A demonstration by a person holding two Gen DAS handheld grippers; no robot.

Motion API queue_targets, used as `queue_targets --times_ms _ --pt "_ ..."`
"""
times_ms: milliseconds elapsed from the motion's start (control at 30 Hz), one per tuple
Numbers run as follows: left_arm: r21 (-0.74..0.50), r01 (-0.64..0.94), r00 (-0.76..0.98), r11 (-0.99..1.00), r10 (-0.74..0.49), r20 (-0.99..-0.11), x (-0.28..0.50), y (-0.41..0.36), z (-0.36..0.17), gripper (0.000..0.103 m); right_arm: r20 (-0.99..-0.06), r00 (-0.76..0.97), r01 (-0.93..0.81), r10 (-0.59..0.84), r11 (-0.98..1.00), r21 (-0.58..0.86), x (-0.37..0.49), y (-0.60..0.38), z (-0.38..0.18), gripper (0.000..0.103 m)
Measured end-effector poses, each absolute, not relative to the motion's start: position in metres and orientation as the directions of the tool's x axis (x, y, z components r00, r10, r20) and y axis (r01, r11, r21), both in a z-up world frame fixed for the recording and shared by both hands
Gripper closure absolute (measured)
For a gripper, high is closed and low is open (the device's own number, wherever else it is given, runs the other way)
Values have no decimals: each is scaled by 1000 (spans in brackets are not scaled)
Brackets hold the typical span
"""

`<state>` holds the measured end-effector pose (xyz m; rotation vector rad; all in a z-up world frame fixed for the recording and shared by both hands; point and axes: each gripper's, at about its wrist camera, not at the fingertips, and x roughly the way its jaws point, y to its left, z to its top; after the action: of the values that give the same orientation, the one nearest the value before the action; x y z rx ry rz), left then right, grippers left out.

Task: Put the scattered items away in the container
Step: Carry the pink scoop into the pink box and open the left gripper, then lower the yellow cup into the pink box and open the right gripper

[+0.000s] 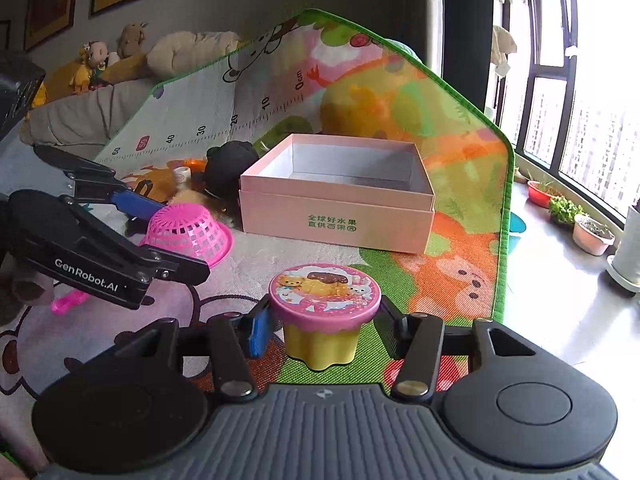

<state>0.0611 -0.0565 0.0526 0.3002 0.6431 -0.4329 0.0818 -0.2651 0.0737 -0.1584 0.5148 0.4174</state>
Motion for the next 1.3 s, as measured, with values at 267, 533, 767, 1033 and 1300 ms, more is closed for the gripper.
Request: queue_targets --times_ms 267,533,767,1033,1300 --pt "149 478 773 866 -334 -539 132 -66 108 24 -526 773 -441 355 896 -44 97 -260 73 50" --pt "95 454 804 886 -361 -472 231 -84 122 23 -528 780 -435 335 897 -75 120 -248 81 50" --pt "33 437 792 899 -367 -488 256 -79 104 6 -508 805 -416 307 902 -115 149 -235 93 50" --pt "94 293 828 951 -204 -523 198 -18 83 3 -505 802 -431 320 895 -118 201 -226 122 50" --pt "67 271 814 960 -192 -549 106 29 53 0 -498 804 -411 325 909 -70 294 -200 150 46"
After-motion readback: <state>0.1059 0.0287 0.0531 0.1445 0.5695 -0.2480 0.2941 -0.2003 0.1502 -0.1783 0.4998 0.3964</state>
